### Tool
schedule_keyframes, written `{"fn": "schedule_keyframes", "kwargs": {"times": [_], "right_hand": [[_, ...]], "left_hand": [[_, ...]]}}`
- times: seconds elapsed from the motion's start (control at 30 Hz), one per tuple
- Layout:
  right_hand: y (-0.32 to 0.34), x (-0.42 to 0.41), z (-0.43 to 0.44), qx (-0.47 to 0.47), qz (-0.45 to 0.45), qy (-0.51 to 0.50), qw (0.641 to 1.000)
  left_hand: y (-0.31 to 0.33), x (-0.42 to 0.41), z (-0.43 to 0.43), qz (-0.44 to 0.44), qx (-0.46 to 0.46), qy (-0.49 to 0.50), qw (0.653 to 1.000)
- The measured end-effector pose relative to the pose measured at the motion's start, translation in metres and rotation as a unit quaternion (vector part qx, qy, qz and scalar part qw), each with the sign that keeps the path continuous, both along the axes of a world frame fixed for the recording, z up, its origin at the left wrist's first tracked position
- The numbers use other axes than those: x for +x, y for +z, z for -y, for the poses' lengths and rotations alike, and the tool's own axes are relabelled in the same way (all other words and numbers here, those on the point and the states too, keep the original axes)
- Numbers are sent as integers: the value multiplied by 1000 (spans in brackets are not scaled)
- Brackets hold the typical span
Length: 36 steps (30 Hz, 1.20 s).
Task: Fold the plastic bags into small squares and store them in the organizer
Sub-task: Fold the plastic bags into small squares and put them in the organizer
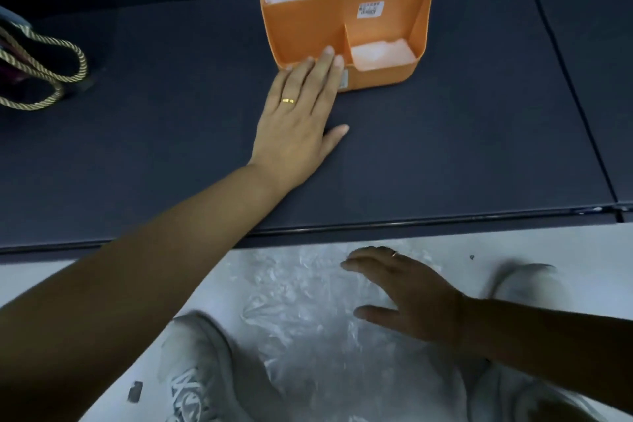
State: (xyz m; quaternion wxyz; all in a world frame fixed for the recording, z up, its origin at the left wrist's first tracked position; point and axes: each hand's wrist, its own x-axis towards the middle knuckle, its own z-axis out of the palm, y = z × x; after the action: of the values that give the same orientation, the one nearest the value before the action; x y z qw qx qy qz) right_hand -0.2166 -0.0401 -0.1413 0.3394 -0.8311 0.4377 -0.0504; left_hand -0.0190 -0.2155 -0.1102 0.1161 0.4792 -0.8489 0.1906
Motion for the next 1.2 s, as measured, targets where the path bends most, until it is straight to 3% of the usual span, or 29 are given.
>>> {"fn": "schedule_keyframes", "kwargs": {"times": [0.17, 0.3, 0.4, 0.53, 0.67, 0.83, 1.03, 1.2], "right_hand": [[-52, -5, 12, 28, -209, 95, 973], [-68, -2, 21, -92, -229, 137, 959], [-80, -3, 22, -183, -169, 125, 960], [-76, -8, 21, -207, -78, 137, 966], [-52, -3, 3, -135, 38, 2, 990], [-14, -2, -14, -108, 104, -107, 983], [57, -7, 1, -69, 172, -244, 952], [86, -18, 49, 23, 261, -374, 890]], "left_hand": [[7, -11, 23, 8, 50, 24, 998], [10, -14, 34, 17, 77, 32, 996], [11, -14, 37, 23, 83, 30, 996], [12, -15, 40, 27, 96, 35, 994], [13, -15, 43, 31, 108, 37, 993], [16, -16, 46, 31, 125, 37, 991], [23, -17, 47, 20, 156, 38, 987], [37, -15, 48, -60, 232, 28, 971]]}}
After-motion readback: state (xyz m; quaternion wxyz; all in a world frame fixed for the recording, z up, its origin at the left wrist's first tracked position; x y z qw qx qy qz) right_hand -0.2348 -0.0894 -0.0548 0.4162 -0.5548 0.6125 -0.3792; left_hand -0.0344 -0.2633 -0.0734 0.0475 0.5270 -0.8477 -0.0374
